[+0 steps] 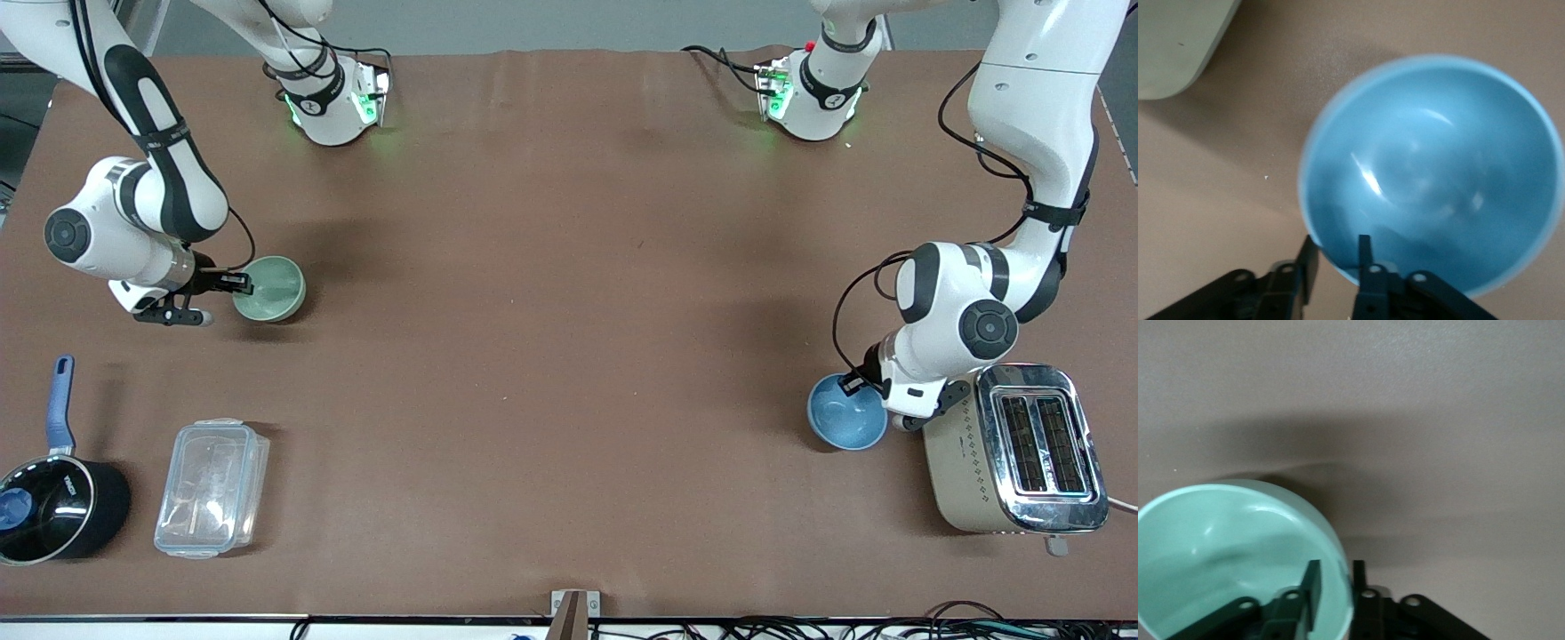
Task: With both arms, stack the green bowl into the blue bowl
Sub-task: 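Carry the blue bowl with the left gripper while the right gripper lifts the green bowl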
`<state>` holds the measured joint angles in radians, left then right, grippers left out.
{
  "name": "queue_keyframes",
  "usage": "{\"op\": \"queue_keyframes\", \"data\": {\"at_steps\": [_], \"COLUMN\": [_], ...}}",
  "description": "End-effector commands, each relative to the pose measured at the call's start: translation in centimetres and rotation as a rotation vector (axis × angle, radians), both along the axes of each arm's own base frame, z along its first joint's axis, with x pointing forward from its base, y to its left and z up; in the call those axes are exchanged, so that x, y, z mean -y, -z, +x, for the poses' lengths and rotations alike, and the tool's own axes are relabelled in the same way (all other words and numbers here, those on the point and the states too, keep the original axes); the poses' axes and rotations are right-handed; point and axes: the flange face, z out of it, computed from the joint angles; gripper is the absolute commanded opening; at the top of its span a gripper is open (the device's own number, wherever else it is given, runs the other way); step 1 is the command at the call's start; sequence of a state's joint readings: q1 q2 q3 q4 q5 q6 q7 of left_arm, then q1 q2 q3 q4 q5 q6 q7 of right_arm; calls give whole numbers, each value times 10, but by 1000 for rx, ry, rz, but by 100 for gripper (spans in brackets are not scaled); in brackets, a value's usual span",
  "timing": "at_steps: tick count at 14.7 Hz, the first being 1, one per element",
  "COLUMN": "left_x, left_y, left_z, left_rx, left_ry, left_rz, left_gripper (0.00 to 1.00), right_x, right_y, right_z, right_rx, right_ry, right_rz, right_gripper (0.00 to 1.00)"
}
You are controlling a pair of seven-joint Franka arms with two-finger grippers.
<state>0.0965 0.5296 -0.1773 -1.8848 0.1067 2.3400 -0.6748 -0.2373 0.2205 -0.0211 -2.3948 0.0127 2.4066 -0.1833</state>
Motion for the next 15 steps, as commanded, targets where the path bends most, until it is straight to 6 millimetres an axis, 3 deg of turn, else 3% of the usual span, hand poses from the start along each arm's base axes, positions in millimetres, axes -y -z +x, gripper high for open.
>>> {"op": "queue_keyframes", "data": {"at_steps": [1, 3, 4, 6, 8, 11, 13, 14, 15], "left_x": [16, 31, 45, 81, 149, 220, 264, 293, 326], "left_y": [-4, -11, -20, -44, -60, -73, -71, -71, -66], "left_z": [3, 2, 1, -6, -25, -47, -64, -75, -85], "left_rx": [13, 19, 29, 27, 8, 1, -14, -16, -22], "left_ry": [-12, -9, -8, -40, -122, -135, -102, -98, -98], "left_rz": [15, 15, 12, -3, -40, -90, -113, -120, -131], "left_gripper": [0, 0, 0, 0, 0, 0, 0, 0, 0], "right_x": [-4, -15, -34, -43, -39, -39, -69, -85, -102], "right_y": [-13, -48, -75, -131, -192, -281, -341, -363, -373], "right_z": [-5, -1, 5, 20, 40, 71, 91, 97, 100], "right_rx": [-8, -31, -57, -78, -94, 3, 119, 151, 166], "right_ry": [-2, -21, -49, -55, -64, -85, -138, -136, -116], "right_rz": [22, 32, 46, 77, 89, 70, 47, 39, 32], "right_gripper": [2, 2, 2, 2, 2, 2, 3, 3, 3]}}
